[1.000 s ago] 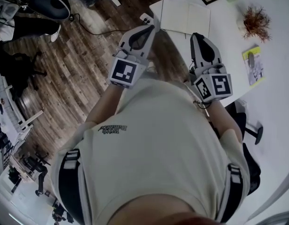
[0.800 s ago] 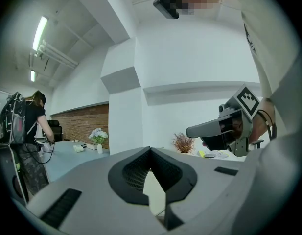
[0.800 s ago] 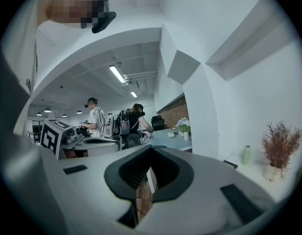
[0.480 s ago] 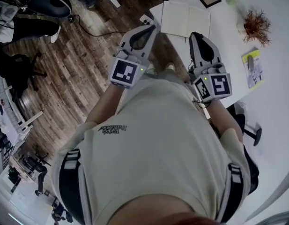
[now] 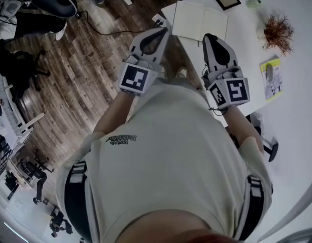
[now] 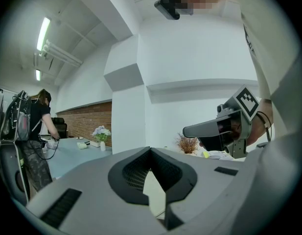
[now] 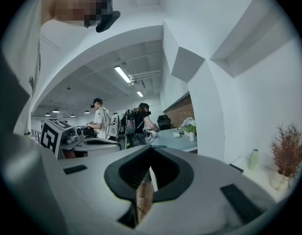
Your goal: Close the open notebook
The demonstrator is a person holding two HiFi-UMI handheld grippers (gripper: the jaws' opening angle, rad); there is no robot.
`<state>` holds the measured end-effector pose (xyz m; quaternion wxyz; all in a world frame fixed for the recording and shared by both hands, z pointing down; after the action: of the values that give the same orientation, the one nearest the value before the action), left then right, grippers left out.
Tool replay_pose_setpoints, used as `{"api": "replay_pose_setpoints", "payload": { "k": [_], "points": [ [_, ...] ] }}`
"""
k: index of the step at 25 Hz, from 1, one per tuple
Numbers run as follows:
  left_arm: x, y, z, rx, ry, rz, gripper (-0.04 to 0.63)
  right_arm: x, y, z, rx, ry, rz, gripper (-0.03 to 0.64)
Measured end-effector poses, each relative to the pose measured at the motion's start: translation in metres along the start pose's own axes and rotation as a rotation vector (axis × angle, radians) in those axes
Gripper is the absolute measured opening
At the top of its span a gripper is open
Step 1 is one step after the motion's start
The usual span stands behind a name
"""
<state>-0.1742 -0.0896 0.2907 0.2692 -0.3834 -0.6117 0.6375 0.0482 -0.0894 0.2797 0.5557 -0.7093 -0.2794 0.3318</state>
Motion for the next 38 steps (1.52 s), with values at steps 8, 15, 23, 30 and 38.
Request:
{"api": "replay_pose_setpoints", "payload": {
  "k": [8,15,23,30,38],
  "points": [
    [-0.008,-0.015,0.003,0.012,0.019,0.043,0.012,-0.015,-0.010,-0.006,0.007,0.032,0.042,0.003],
    [-0.021,-0.041,0.014,0.015,0.015,0.065,0.012,-0.040,-0.032,-0.015,0.004,0.056,0.120,0.052],
    [-0.046,-0.082,0.028,0.055,0.002,0.113,0.012,-0.080,-0.081,-0.021,0.073,0.067,0.238,0.115],
    [-0.073,-0.136,0.035,0.066,0.002,0.156,0.012,-0.110,-0.151,-0.033,0.112,0.055,0.371,0.143],
    [-0.084,-0.188,0.052,0.072,-0.015,0.227,0.012,-0.148,-0.207,-0.029,0.183,0.061,0.540,0.195]
  ]
}}
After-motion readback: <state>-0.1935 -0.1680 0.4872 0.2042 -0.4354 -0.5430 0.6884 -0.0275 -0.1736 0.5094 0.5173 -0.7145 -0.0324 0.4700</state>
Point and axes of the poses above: the fingertips, and each gripper's own axes: x backward along the fingers, z to its left, y out of its top, the point moved 10 cm from there along x, backward along the fingers, and after that the axes turned 2 degrees about y, right-handed, at the moved point
